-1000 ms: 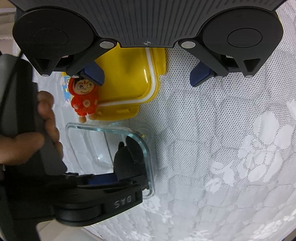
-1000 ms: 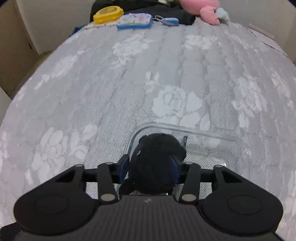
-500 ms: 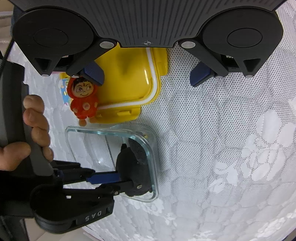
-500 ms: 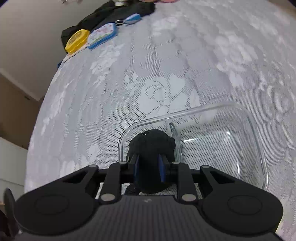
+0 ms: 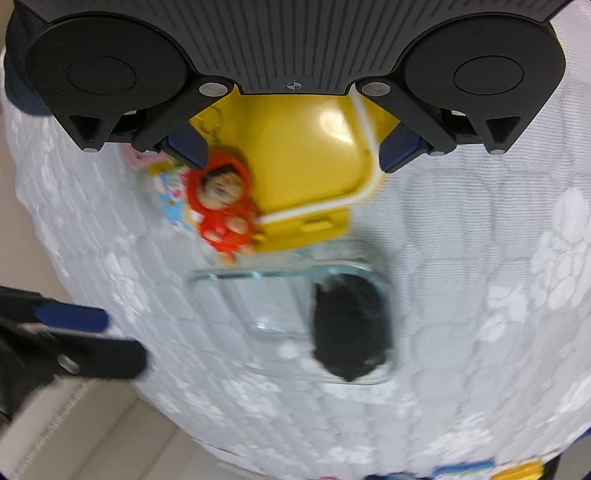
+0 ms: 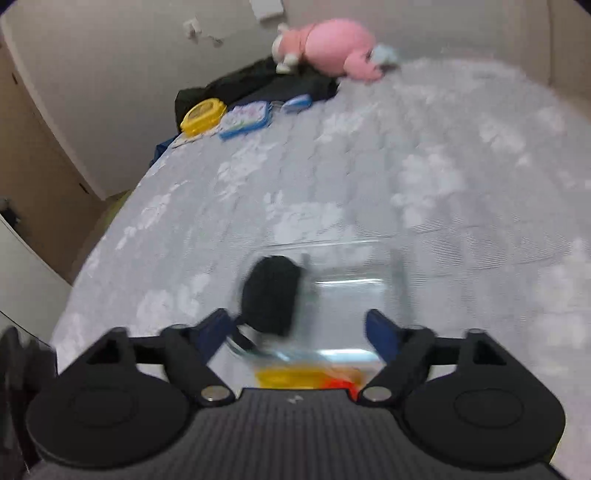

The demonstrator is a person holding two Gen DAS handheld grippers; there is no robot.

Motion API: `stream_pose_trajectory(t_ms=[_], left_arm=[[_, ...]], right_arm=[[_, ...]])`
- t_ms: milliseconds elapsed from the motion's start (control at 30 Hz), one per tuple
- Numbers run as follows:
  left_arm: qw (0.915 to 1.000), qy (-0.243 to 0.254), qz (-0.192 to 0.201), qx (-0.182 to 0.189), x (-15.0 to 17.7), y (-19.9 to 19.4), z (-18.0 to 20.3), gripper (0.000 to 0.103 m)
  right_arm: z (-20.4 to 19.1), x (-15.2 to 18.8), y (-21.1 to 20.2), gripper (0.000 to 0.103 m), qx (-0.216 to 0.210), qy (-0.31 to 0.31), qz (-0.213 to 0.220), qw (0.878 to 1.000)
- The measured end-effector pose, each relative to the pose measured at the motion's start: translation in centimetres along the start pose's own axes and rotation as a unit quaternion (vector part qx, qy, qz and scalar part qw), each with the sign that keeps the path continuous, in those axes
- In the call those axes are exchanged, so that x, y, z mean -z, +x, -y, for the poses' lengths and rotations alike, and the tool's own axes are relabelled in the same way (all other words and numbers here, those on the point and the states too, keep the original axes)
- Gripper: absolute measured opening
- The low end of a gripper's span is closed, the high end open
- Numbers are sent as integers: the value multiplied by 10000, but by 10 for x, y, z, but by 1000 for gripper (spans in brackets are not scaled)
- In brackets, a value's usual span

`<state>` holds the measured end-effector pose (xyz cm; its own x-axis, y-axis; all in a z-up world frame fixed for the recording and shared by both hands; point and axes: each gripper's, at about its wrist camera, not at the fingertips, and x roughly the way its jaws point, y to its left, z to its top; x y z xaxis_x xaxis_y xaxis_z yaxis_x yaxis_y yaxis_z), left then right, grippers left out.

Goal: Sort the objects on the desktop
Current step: 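Move the right gripper to the pink eraser and grasp it, then carry the pink eraser with the right gripper into the glass container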

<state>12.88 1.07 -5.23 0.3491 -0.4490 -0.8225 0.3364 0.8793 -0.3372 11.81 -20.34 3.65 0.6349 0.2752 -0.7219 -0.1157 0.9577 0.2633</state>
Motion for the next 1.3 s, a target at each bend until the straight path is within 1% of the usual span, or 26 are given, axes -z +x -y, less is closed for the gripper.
stream_pose_trajectory(t_ms=[100, 167, 200, 300, 333, 400, 467, 500, 533, 600, 667, 733, 800, 867, 933, 967, 1033, 1067, 1100, 1133, 1200, 1300], left_arm=[[9996, 93, 143, 240, 12, -5, 12, 101], [9982, 62, 360, 465, 19, -14, 15, 101], [9970, 6, 509, 577, 22, -19, 16, 101], [9909, -305, 1027, 809, 27, -32, 11, 102], [9894, -374, 1150, 810, 27, -35, 9, 102], [9890, -399, 1242, 689, 25, -33, 7, 102], [9909, -414, 1143, 579, 23, -26, 6, 102], [9920, -398, 1074, 532, 22, -22, 6, 102], [9930, -356, 1015, 496, 21, -20, 7, 102], [9943, -255, 950, 409, 21, -16, 11, 102], [9946, -185, 962, 344, 21, -17, 12, 102], [9947, -143, 971, 306, 22, -19, 13, 103], [9950, -160, 939, 314, 21, -18, 11, 103], [9951, -178, 918, 320, 22, -19, 9, 103], [9953, -193, 895, 330, 21, -19, 8, 103], [9953, -206, 881, 341, 21, -20, 7, 103], [9955, -261, 842, 350, 21, -19, 5, 103], [9955, -295, 821, 363, 21, -19, 3, 103], [9955, -334, 801, 387, 21, -19, 2, 103], [9952, -378, 790, 431, 21, -19, 0, 103], [9946, -427, 797, 513, 20, -21, -1, 103], [9942, -412, 824, 547, 20, -22, -1, 103]], right_arm=[[14, 23, -29, 98, 349, -117, 110, 9993], [20, 36, -40, 102, 544, -247, 78, 9982], [22, 43, -42, 103, 621, -302, 34, 9976], [29, 67, -43, 102, 689, -319, -120, 9970], [29, 74, -41, 99, 701, -311, -147, 9969], [29, 88, -32, 94, 686, -282, -333, 9967], [27, 101, -23, 85, 684, -337, -557, 9955], [24, 107, -17, 77, 749, -404, -654, 9942], [22, 111, -12, 72, 831, -460, -716, 9929], [19, 116, -3, 72, 936, -499, -785, 9913], [20, 118, 8, 71, 931, -356, -922, 9907], [21, 118, 17, 62, 904, -201, -1012, 9905], [22, 118, 22, 56, 898, -102, -1062, 9902], [22, 117, 28, 54, 871, -27, -1137, 9897], [23, 116, 32, 45, 819, 63, -1221, 9891], [24, 116, 34, 44, 805, 131, -1253, 9888], [26, 114, 35, 38, 783, 278, -1301, 9880], [29, 114, 35, 37, 732, 380, -1307, 9880], [31, 112, 33, 34, 662, 481, -1324, 9878], [34, 110, 32, 32, 570, 586, -1358, 9874], [39, 104, 25, 32, 457, 754, -1359, 9868], [40, 90, 9, 32, 455, 739, -1200, 9890]])
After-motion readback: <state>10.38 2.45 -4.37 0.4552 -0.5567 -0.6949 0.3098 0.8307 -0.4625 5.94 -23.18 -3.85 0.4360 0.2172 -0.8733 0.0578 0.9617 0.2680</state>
